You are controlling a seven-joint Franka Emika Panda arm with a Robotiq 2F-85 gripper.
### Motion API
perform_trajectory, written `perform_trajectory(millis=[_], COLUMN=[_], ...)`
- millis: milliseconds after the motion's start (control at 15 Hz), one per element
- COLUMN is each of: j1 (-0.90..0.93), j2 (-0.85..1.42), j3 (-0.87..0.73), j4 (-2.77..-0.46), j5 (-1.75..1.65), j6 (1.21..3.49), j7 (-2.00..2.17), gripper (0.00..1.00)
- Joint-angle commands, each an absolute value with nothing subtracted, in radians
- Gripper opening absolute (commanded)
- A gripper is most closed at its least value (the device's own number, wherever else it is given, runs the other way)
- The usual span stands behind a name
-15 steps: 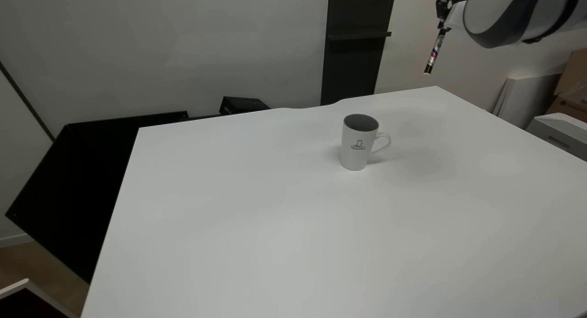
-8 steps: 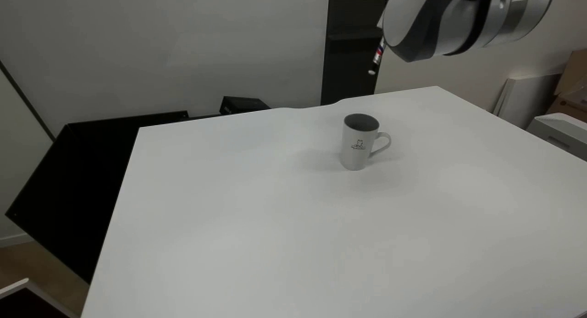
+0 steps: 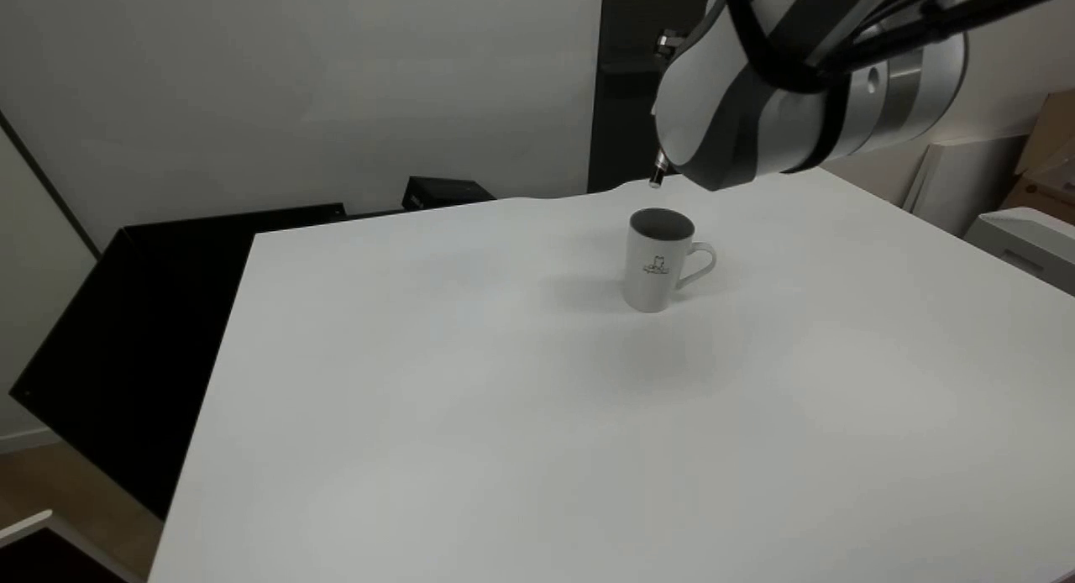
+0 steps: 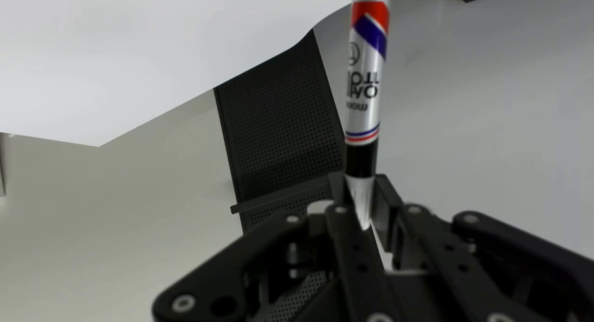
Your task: Put the pen in the mug
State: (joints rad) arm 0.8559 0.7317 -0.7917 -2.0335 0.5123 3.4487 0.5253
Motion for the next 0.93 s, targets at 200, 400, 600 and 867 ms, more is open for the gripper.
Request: perform_trajectory(millis=[200, 400, 600, 867], j1=[0.878, 0.883, 0.887, 0.919], j2=[0.797, 0.819, 0.822, 0.830], j3=[-0.804, -0.802, -0.795, -0.819], j4=[-2.034, -2.033, -2.036, -2.035], j5=[0.525, 0.526, 0.511, 0.510], j6=[3.422, 3.413, 3.378, 3.297], j7=[0.528, 0.530, 0.519, 0.509], gripper=[0.07, 0.07, 0.07, 0.65])
